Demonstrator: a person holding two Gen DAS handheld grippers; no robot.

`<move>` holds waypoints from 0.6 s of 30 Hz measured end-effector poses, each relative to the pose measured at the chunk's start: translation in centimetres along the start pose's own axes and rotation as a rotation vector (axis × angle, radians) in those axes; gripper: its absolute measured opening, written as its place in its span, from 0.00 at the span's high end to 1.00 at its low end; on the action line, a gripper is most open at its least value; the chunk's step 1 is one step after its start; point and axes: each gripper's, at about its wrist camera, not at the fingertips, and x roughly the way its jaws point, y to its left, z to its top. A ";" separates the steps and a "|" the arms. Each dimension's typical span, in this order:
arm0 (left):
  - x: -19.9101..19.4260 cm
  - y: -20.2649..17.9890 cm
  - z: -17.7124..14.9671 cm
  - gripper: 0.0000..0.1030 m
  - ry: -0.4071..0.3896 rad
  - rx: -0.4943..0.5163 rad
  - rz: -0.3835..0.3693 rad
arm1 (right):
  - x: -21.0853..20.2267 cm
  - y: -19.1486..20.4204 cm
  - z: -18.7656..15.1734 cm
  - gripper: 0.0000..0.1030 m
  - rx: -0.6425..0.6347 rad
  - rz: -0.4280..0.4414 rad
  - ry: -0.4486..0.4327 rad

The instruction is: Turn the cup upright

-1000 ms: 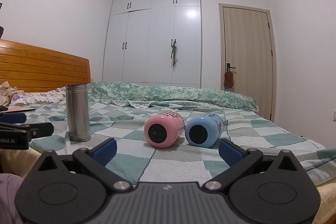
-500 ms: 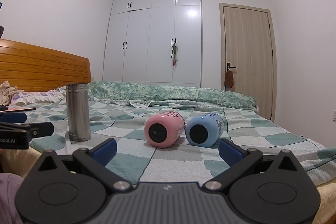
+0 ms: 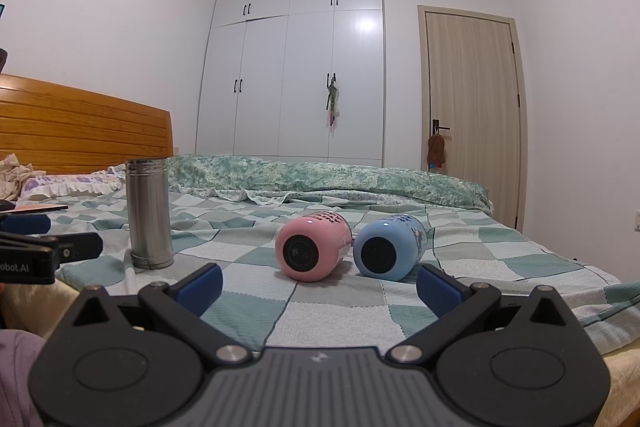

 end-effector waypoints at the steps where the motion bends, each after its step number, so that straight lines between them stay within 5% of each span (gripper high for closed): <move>1: 0.0 0.0 0.0 0.00 0.000 0.000 0.000 | 0.0 0.0 0.0 0.00 0.000 0.000 0.000; 18: 0.0 0.0 0.0 0.00 0.004 -0.004 0.000 | 0.3 0.0 -0.1 0.00 -0.001 0.001 0.006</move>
